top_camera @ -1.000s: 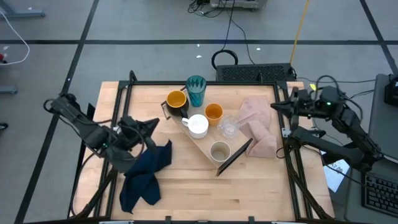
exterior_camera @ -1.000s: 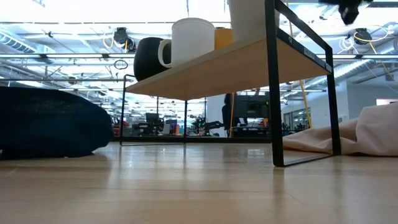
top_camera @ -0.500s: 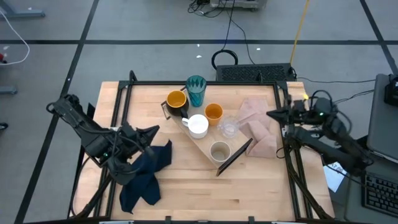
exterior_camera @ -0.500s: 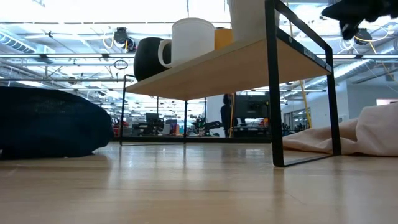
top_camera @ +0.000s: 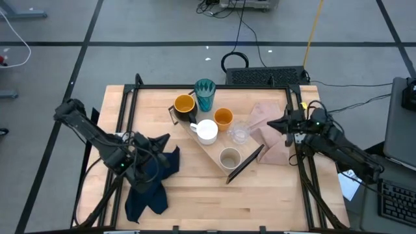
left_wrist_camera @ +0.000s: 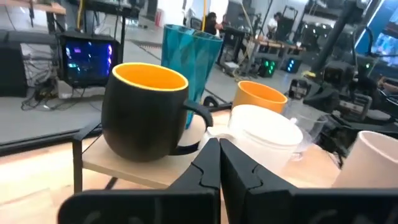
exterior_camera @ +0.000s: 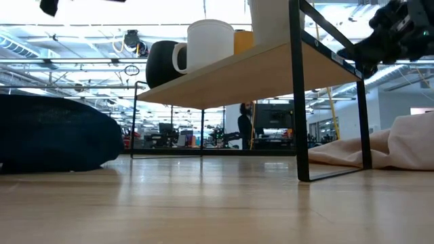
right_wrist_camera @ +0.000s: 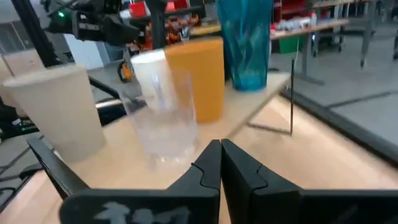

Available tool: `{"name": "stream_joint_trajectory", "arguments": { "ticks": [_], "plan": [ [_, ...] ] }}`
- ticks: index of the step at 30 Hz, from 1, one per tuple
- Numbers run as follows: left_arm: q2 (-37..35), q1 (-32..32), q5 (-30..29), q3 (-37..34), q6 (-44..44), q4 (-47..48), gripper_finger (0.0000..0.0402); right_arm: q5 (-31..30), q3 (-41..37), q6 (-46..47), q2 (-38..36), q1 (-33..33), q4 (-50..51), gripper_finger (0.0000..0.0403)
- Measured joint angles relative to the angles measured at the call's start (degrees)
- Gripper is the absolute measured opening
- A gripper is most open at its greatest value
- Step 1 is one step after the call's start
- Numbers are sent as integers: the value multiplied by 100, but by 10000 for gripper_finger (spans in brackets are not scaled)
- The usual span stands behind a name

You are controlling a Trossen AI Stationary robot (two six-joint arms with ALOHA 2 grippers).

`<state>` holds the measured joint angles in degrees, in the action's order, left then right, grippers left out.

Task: Stack small to large cups/mugs on shelf
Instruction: Return to Home Position

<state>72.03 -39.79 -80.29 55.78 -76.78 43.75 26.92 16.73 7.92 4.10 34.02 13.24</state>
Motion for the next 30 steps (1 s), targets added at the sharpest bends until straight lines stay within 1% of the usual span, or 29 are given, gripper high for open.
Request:
{"name": "stream_joint_trajectory", "arguments": {
  "ticks": [3, 7, 9, 13, 14, 19, 23, 25, 27, 30],
  "plan": [
    [0, 22, -179, -431, 137, -746, 1, -75, -183, 57, 5, -3, 48, 0],
    [0, 165, 60, -850, 374, -1405, 1, -338, -303, 150, 2, -3, 21, 0],
    [0, 238, 74, -985, 539, -1670, 2, -556, -363, 117, 1, -3, -74, 0],
    [-2, 408, 97, -1152, 694, -1752, 2, -1027, -629, -52, 6, -3, -288, 0],
    [-2, 463, 98, -1192, 694, -1754, 2, -1060, -702, -54, 10, -3, -371, 0],
    [-2, 597, 158, -1454, 759, -1773, 2, -1016, -1091, 228, 16, -3, -897, 0],
    [-2, 598, 626, -1826, 1008, -2012, 1, -1014, -1246, 80, 15, -3, -1036, 0],
    [-2, 648, 808, -2076, 1236, -2404, 2, -1034, -1307, 6, 9, -3, -1024, 0],
    [-2, 721, 1014, -2331, 1569, -3022, 2, -1039, -1318, 2, 55, -3, -1015, 0],
    [-2, 903, 1296, -2725, 2460, -4485, 2, -1043, -1324, 103, 85, -3, -1008, 0]
  ]
}}
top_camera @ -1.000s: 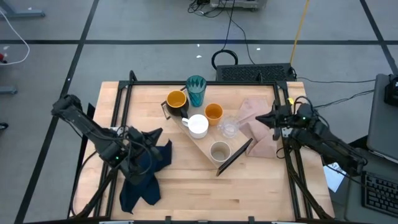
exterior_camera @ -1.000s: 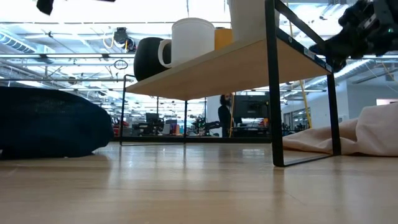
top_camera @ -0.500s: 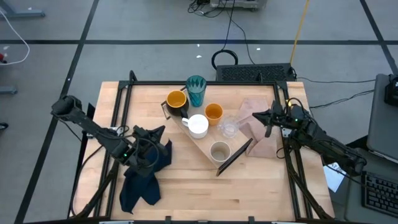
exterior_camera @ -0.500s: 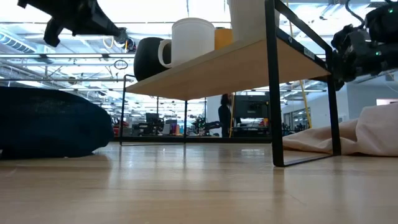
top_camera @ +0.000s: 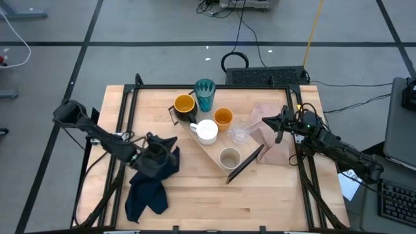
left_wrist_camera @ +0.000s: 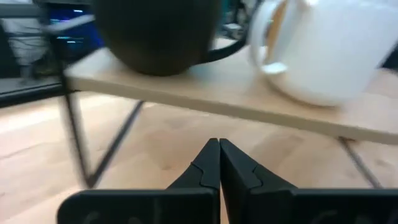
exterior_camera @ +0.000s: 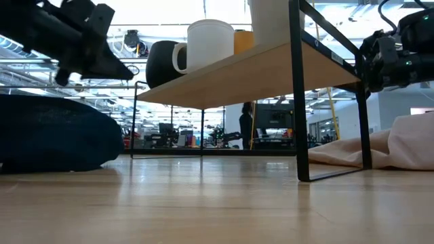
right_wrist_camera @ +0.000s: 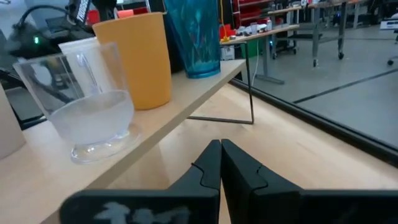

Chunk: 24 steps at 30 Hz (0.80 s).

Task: Stack small to large cups/mugs on shelf
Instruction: Return to Home Position

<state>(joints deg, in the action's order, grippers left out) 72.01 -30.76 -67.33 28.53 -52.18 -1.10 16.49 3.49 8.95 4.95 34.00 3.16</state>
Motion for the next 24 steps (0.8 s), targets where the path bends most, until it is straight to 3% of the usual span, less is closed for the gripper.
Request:
{"name": "stream_joint_trajectory", "arguments": {
  "ticks": [4, 8, 11, 15, 24],
  "plan": [
    [-1, 420, 866, -470, 1830, -2161, 2, -65, -3, -174, 29, 1, 11, 0],
    [-3, 876, 2418, -1347, 3165, -5286, 2, -146, -7, -24, 41, 2, -142, 0],
    [-4, 986, 2703, -1935, 3973, -6674, 1, -146, -11, -16, 41, 1, -346, 0],
    [-22, 936, 2710, -2256, 4617, -7125, 1, -142, -17, -14, 41, 2, -511, 0],
    [-22, 942, 2749, -2704, 4441, -6228, 1, -134, -19, -20, 41, 2, -547, 0]
  ]
}}
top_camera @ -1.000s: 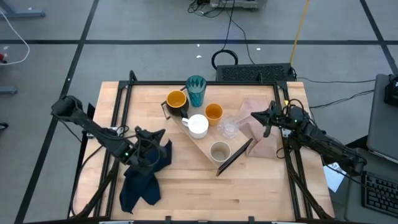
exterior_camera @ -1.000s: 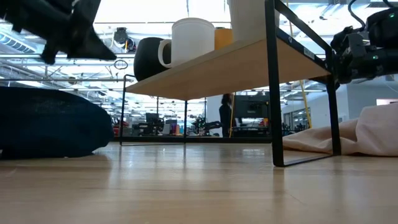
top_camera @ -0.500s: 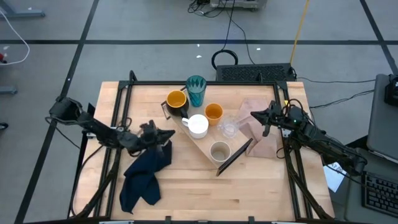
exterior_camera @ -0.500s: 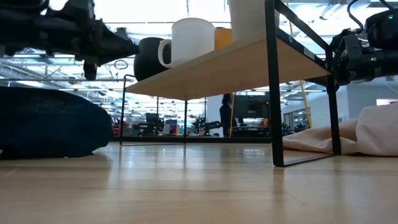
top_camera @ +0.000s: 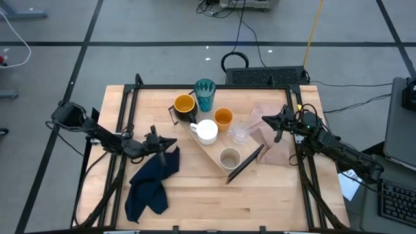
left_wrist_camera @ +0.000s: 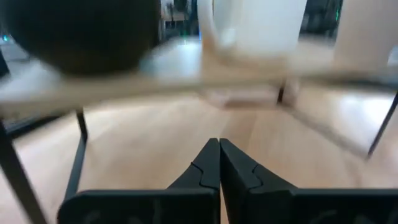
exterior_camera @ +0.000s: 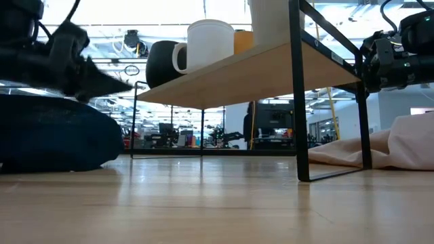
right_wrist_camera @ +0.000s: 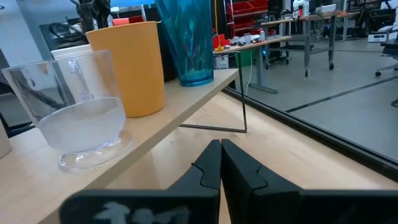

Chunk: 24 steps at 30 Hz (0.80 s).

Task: Stack small to large cups/mugs on shelf
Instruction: Return to Home Position

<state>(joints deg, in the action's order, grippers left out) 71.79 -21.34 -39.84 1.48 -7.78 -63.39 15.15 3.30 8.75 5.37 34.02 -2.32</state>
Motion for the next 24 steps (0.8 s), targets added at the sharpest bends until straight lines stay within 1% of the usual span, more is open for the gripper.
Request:
{"name": "stream_joint_trajectory", "arguments": {
  "ticks": [2, 4, 6, 8, 13, 18, 20, 24],
  "plan": [
    [0, 0, 20, -45, -187, 560, 2, 3, -1, 2, 0, 0, -6, 0],
    [4, 0, -92, -64, -713, 1064, 7, 6, -1, 0, 0, 0, -8, 0],
    [4, 0, -252, -62, -1296, 1320, 13, 7, -1, 0, 0, 0, -23, 0],
    [4, 0, -369, -62, -1530, 1532, 18, 9, -1, 0, 0, 0, -31, 0],
    [4, 0, -299, -59, -1248, 1612, 14, 12, -1, 0, 0, 0, -38, 0],
    [4, 0, -216, -58, -1246, 1610, 2, 11, -1, 0, 0, 0, -43, 0],
    [4, 0, -216, -58, -1244, 1610, 4, 12, -1, 0, 0, 0, -44, 0],
    [4, 0, -216, -58, -1221, 1610, 20, 12, -1, 0, 0, 0, -45, 0]
  ]
}}
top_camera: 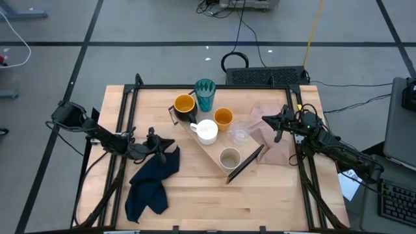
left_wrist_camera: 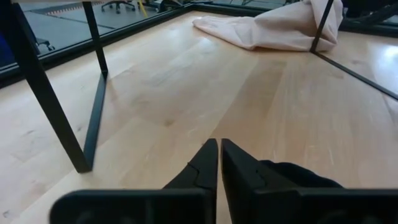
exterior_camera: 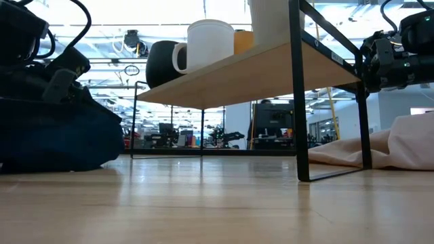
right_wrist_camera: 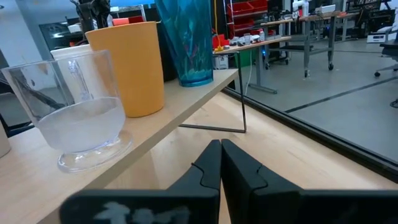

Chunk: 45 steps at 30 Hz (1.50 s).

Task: Stack small to large cups/mugs on shelf
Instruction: Return to Home Position

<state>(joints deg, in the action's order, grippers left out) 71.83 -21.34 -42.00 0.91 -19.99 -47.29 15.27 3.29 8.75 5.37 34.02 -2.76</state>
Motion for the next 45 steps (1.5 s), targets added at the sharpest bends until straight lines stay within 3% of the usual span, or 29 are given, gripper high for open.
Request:
{"name": "stream_joint_trajectory", "arguments": {
  "ticks": [6, 10, 12, 17, 22, 34, 41, 45],
  "plan": [
    [-110, 0, 8, 2, 6, 65, 37, 0, 0, 0, 0, 0, -2, 0],
    [-1047, 0, 83, -9, -145, 943, 41, 0, 0, 0, 2, -2, -2, 0],
    [-1699, 4, 528, -35, -112, 1820, 42, 0, 0, 0, 2, -2, -4, 0],
    [-3245, 41, 2581, -33, -216, 3493, 42, 0, 0, 0, 2, 0, -16, 0],
    [-4303, 351, 2977, -33, -450, 4383, 42, 3, 0, -1, 2, -1, -39, 0],
    [-6375, 1805, 3683, -20, 535, 4599, 42, 19, 0, -2, 29, 0, -179, 0],
    [-7184, 2309, 4005, -20, 1414, 4670, 42, 17, 0, -2, 31, 0, -214, 0],
    [-7173, 2280, 4035, -22, 1641, 4682, 42, 11, 0, -2, 33, 0, -246, 0]
  ]
}}
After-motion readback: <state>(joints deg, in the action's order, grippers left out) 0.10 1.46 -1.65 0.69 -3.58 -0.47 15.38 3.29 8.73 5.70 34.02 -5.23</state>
